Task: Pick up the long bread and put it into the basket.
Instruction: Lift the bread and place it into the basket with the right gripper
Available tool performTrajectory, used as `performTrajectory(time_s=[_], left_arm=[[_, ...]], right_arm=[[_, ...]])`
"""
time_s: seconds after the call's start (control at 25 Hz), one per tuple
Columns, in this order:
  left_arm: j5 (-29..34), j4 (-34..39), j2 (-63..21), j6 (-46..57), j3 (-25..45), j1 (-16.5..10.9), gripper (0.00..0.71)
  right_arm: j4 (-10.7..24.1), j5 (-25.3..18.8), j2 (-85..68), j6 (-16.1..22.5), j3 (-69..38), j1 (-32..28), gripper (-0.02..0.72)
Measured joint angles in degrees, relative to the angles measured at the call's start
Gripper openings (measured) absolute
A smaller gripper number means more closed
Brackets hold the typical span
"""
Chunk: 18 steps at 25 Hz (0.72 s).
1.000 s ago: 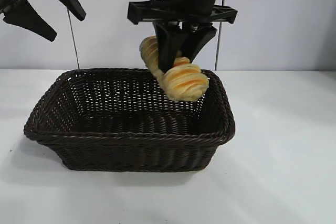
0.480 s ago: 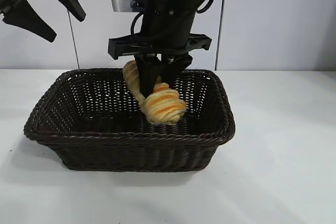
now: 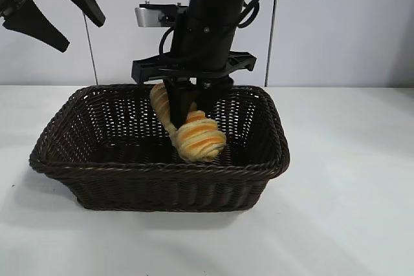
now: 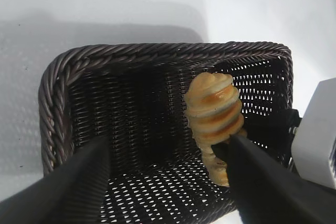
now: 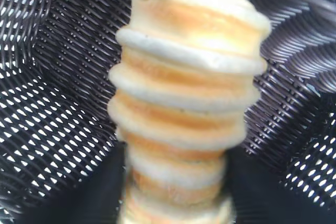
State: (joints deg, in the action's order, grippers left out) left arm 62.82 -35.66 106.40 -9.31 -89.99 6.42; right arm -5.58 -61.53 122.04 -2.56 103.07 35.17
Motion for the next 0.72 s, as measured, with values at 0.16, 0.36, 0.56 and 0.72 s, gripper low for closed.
performTrajectory(time_s=[0.16,0.36,0.56,0.72], left_arm=[[0.06,0.00,0.00,0.00,0.00,0.00,0.471],[0.06,0.00,0.00,-0.01,0.00,0.00,0.471],[0.06,0.00,0.00,-0.58,0.00,0.00,0.471],[0.06,0.00,0.00,-0.76,0.00,0.00,0.471]], right_arm=[[0.05,-0.46,0.00,0.27,0.00,0.00,0.671],[0.41,-1.56,0.00,0.99,0.25,0.00,0.684],[0.41,-4.98,0.00,0.99,3.73,0.00,0.684],[0.41,-7.71,0.00,0.99,8.57,0.00,0.684]])
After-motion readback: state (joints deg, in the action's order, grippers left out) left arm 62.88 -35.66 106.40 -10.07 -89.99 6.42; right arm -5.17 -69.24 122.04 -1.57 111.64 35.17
